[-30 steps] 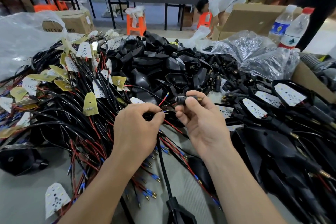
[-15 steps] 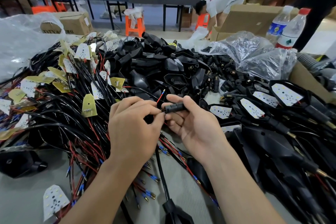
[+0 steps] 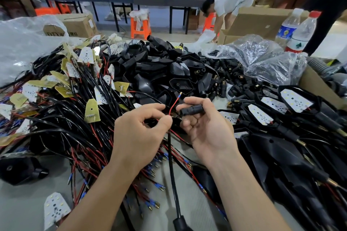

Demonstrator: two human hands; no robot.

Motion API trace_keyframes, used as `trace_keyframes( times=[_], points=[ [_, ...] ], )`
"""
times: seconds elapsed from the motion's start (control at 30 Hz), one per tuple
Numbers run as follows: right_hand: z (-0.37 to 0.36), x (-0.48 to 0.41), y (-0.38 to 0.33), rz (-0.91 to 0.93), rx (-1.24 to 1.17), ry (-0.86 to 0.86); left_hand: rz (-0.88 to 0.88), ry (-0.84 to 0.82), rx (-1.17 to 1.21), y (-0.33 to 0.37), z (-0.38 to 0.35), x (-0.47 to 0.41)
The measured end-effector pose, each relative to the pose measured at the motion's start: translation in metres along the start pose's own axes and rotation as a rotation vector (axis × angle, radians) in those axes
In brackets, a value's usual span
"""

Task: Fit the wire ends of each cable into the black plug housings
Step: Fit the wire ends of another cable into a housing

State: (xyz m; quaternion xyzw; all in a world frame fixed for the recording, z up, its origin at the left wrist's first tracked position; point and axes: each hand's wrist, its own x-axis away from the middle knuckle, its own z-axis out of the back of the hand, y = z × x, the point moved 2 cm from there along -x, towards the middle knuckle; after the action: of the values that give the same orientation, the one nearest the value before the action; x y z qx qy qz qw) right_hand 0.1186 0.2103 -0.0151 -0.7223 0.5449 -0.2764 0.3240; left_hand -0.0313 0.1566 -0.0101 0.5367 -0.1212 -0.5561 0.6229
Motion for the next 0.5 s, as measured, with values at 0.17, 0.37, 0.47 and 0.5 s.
trace_keyframes(
  times=[0.17,0.37,0.47,0.5],
  points=[
    [0.003,-0.002,-0.001,-0.035,0.035,-0.013,-0.096,0.003,-0.126,0.004,-0.010,0.008],
    [0.006,-0.004,0.005,-0.084,0.040,-0.003,-0.112,-0.015,-0.089,0.004,-0.010,0.007],
    [0.007,-0.004,0.005,-0.080,0.058,-0.011,-0.070,-0.023,-0.073,0.000,-0.011,0.005],
    [0.007,-0.004,0.006,-0.077,0.079,-0.013,-0.061,-0.019,-0.067,0.000,-0.012,0.005]
  ],
)
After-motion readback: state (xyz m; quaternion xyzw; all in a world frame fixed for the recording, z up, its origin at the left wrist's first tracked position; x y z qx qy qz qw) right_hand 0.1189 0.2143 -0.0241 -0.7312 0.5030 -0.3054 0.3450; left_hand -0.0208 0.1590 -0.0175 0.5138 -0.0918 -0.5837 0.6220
